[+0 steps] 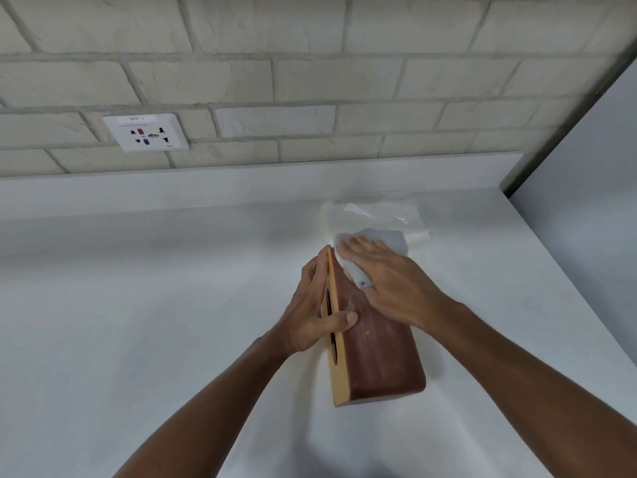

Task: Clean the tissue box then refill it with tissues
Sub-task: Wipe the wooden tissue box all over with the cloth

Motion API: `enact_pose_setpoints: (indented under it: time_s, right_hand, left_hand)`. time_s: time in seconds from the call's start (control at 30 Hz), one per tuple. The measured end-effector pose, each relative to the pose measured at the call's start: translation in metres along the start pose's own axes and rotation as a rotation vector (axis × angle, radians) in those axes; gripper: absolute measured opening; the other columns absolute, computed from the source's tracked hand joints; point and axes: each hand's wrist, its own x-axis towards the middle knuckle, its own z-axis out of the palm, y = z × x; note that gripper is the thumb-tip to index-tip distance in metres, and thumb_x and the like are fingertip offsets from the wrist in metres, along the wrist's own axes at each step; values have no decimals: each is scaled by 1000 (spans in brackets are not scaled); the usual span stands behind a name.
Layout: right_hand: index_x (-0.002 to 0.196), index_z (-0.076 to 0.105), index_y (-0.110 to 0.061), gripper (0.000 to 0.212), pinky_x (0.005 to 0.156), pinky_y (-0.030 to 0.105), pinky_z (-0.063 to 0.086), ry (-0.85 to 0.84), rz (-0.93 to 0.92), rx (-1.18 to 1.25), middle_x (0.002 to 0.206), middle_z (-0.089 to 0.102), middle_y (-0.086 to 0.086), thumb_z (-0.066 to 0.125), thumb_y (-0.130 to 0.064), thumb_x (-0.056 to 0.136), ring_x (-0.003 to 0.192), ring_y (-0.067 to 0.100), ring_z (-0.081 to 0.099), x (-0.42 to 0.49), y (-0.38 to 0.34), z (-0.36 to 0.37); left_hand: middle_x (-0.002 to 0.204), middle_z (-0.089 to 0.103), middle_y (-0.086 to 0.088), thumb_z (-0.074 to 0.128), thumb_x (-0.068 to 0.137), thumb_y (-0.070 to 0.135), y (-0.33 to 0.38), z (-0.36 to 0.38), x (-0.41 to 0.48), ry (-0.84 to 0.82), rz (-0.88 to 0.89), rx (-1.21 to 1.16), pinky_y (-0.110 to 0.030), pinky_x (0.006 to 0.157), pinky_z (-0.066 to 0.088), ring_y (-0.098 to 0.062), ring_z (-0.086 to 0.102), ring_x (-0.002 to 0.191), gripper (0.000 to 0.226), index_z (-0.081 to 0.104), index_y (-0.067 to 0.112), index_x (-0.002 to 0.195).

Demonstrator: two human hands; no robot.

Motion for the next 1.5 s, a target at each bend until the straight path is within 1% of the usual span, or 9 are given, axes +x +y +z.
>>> enact_pose_setpoints:
  time_s: [0.2, 0.47, 0.57, 0.7, 0.9, 1.03, 1.27, 1.4, 1.5]
  right_hand:
    - [151, 33, -24, 59, 121, 23, 5, 39, 91, 1, 159, 29, -7, 39, -5, 95, 148, 5, 16, -1, 22, -11]
    - [152, 25, -28, 67, 122, 26, 10, -42, -12, 4, 158, 18, -17, 24, -28, 86, 146, -3, 11, -19, 22, -12]
    - [153, 28, -25, 62, 120, 21, 11, 12, 61, -2, 160, 22, -13, 35, -16, 92, 142, -7, 6, -8, 10, -11]
    - [154, 24, -21, 72, 122, 25, 1, -82, -51, -24, 161, 17, -9, 23, -28, 83, 148, 1, 6, -10, -8, 1]
    - [153, 25, -30, 67, 120, 34, 22, -14, 94, -49, 161, 17, -13, 39, -15, 90, 148, 0, 10, -15, 18, -10]
    - [154, 23, -22, 67, 122, 26, 6, -69, -35, -27, 161, 16, -9, 35, -19, 88, 148, 1, 7, -13, -7, 3]
    - [152, 28, -30, 60, 120, 30, 23, 24, 67, -15, 159, 19, -18, 40, -14, 96, 143, -7, 5, -10, 16, -9]
    - [154, 23, -23, 69, 120, 21, 1, -54, -37, -33, 161, 17, -9, 43, -11, 89, 145, -4, -1, -5, -4, 4]
    - [152, 20, -31, 68, 122, 27, 10, -72, -57, -50, 159, 16, -16, 30, -25, 85, 147, -4, 3, -24, 13, -3]
  left_hand:
    - [158, 17, 37, 63, 77, 66, -1, 2, 0, 0, -11, -29, -13, 116, 18, 4, 12, 152, 100, -3, 60, 152]
    - [150, 12, 53, 63, 74, 82, -1, 0, 0, 3, 14, -17, -4, 114, 16, 13, 8, 149, 99, -4, 75, 146]
    - [150, 13, 53, 64, 75, 76, -1, 1, 0, -1, -1, -16, 0, 112, 15, 13, 7, 149, 103, -4, 58, 151]
    - [162, 15, 38, 62, 79, 63, -8, 1, 0, -3, 18, 8, -21, 122, 18, 0, 10, 154, 100, 3, 49, 158]
    - [148, 13, 54, 64, 75, 76, -2, 0, -1, 4, 1, 7, -5, 114, 15, 14, 7, 149, 101, -3, 61, 149]
    - [165, 17, 28, 64, 79, 71, -10, 3, 1, 12, 11, 17, -32, 127, 22, -6, 12, 155, 105, 4, 46, 161]
    - [154, 16, 47, 62, 79, 68, 0, 0, 0, 9, 14, 25, -13, 117, 17, 5, 11, 152, 93, -3, 80, 144]
    - [165, 15, 32, 61, 80, 67, -8, 1, 1, 13, 27, 41, -35, 126, 22, -4, 12, 156, 99, 1, 57, 158]
    - [163, 15, 35, 62, 78, 79, -9, 1, 0, 6, 29, 32, -32, 127, 22, -3, 11, 156, 98, -1, 68, 152]
